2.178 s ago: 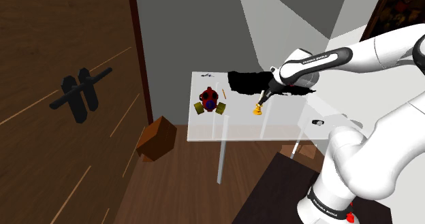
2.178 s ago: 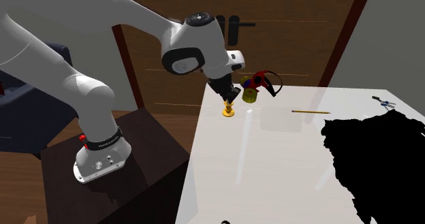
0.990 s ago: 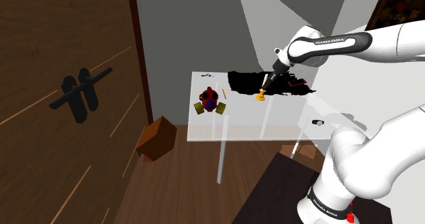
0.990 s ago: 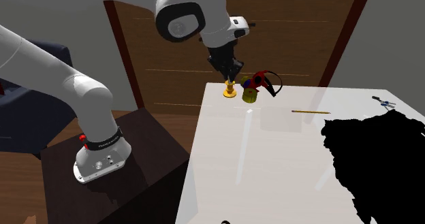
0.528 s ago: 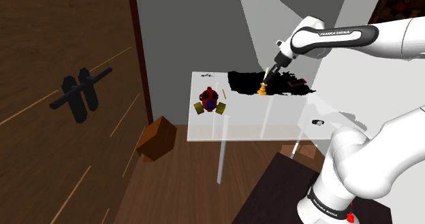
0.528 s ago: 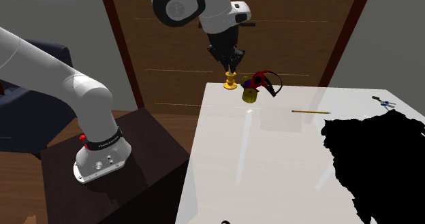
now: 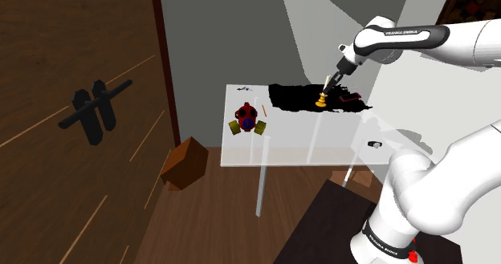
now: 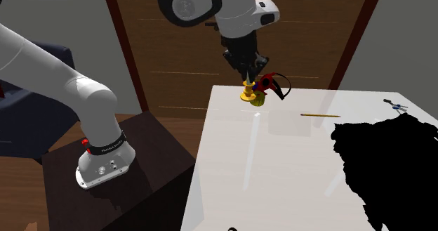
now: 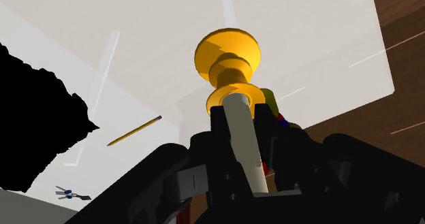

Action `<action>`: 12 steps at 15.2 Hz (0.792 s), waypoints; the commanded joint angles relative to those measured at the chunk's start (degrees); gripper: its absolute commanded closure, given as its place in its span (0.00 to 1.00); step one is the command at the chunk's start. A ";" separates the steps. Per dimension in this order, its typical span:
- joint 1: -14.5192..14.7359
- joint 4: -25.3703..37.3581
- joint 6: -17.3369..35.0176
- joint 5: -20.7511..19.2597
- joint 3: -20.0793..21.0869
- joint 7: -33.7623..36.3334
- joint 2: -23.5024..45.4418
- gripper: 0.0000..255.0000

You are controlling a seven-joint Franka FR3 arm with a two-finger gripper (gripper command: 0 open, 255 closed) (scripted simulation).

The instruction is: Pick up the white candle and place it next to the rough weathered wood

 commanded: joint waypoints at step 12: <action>19.99 21.65 -8.72 2.98 -31.99 -17.18 4.11 1.00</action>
